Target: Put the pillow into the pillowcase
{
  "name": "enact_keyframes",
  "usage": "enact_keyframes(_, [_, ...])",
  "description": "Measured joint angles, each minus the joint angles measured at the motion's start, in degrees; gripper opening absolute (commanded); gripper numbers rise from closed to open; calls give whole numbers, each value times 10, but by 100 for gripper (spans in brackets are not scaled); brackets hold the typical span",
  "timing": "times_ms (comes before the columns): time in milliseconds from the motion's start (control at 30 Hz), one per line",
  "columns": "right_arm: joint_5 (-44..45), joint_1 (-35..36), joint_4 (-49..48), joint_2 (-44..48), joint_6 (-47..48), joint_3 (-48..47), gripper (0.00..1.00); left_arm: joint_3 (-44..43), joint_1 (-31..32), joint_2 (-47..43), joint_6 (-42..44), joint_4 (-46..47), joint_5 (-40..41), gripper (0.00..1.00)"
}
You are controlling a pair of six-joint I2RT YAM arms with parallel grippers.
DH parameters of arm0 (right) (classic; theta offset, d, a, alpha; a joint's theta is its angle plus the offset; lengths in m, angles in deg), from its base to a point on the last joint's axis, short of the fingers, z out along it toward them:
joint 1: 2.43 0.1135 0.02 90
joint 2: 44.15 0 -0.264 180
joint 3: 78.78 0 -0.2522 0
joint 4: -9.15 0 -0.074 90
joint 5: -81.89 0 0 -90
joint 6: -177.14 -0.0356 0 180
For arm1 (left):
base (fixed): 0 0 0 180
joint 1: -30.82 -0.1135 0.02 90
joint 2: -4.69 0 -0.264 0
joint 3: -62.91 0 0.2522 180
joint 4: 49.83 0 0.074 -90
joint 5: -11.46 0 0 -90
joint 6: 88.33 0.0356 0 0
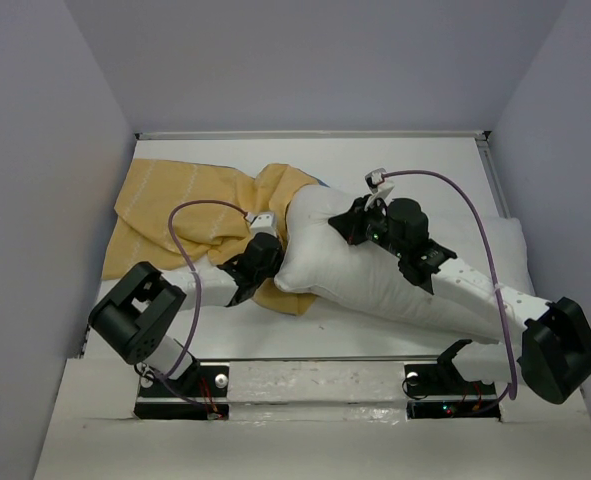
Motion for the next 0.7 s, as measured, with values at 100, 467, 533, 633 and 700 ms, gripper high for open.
enact_keyframes(100, [-2,0,-3,0,-1,2,0,3,0,-4,0,5,2,0])
enact_keyframes(467, [-28,0,-3,-9,25,0,0,55,-13,-227,3,-37,-57,0])
enact_keyframes(533, [-52,-1,-2,-26,45,-9,0,55,-19,-262,4,-44,-74,0])
enact_keyframes(633, [-100,-2,22,-84,89,-62,0,55,-24,-301,5,-70,-98,0])
enact_keyframes(700, [-120,-2,36,-117,106,-96,0,55,-26,-322,7,-86,-112,0])
